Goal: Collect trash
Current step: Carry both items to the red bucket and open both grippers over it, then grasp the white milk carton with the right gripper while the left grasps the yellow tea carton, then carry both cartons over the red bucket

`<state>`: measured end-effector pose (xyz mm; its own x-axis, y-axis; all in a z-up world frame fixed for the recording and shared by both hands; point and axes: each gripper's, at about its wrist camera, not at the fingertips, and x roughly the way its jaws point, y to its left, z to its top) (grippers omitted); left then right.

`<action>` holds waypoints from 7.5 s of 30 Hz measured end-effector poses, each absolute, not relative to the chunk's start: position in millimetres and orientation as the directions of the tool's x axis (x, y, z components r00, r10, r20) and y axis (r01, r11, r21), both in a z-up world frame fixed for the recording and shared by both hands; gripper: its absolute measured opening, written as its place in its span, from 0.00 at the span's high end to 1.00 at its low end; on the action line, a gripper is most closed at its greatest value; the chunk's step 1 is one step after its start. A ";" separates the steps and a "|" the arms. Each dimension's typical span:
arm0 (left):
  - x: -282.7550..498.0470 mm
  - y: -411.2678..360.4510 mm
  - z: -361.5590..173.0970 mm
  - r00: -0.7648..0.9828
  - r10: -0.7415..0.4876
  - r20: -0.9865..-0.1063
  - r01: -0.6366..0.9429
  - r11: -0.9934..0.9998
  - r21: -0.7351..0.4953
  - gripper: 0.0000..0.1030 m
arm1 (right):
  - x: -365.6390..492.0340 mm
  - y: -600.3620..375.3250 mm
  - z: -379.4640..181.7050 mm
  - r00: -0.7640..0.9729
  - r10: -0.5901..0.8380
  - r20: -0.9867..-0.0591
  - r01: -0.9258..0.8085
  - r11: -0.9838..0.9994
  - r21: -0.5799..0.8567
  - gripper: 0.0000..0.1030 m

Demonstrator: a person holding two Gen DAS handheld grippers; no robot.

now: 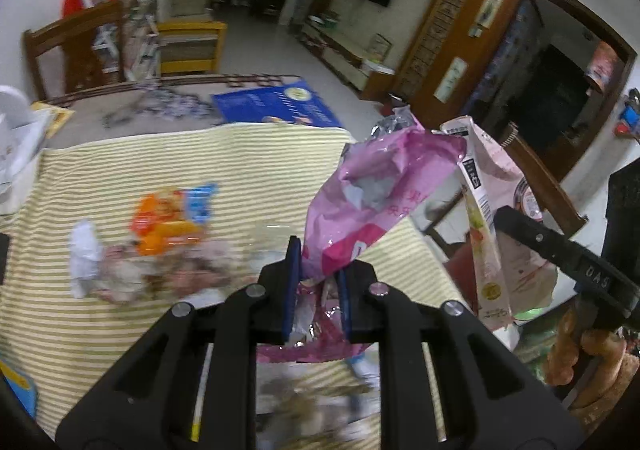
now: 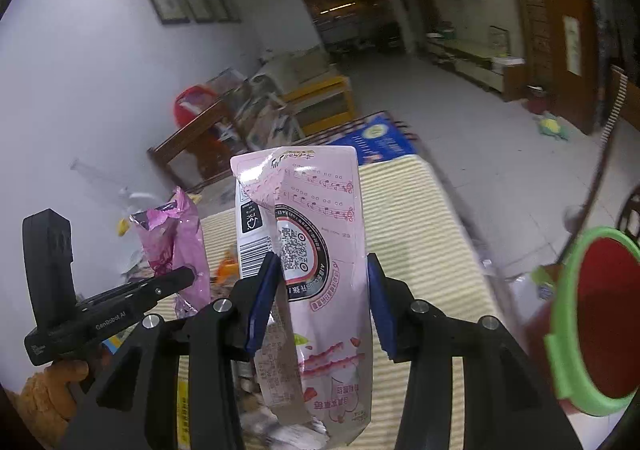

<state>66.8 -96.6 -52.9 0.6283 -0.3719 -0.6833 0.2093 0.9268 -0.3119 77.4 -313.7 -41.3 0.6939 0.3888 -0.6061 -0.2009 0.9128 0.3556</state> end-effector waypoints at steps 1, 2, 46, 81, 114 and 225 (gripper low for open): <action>68.7 -107.9 -52.4 0.624 -0.382 -0.682 0.222 0.923 -0.314 0.84 | 74.3 -330.4 -41.8 0.702 0.371 -0.607 -0.176 0.917 0.357 0.59; 66.0 -115.8 -53.4 0.621 -0.389 -0.680 0.232 0.920 -0.315 0.84 | 71.7 -342.4 -42.0 0.708 0.360 -0.607 -0.159 0.920 0.359 0.59; 86.1 -372.7 -78.6 0.405 -0.564 -0.720 0.428 0.813 -0.396 0.26 | -1.4 -619.1 -81.6 0.755 0.043 -0.654 0.288 0.875 0.390 0.38; -60.2 73.8 -163.4 0.318 -0.034 -0.948 -0.420 0.891 -0.172 0.24 | 72.8 -220.3 -89.4 0.543 0.415 -0.730 -0.307 0.907 0.288 0.34; 20.0 81.9 -130.6 0.537 -0.128 -0.834 -0.193 0.944 -0.269 0.36 | 97.2 -85.3 -163.1 0.309 0.388 -0.869 -0.441 0.868 0.230 0.65; 68.8 -348.4 -67.8 0.498 -0.444 -0.745 0.383 0.883 -0.271 0.36 | 12.6 -574.6 -69.9 0.748 0.125 -0.652 0.154 0.923 0.353 0.65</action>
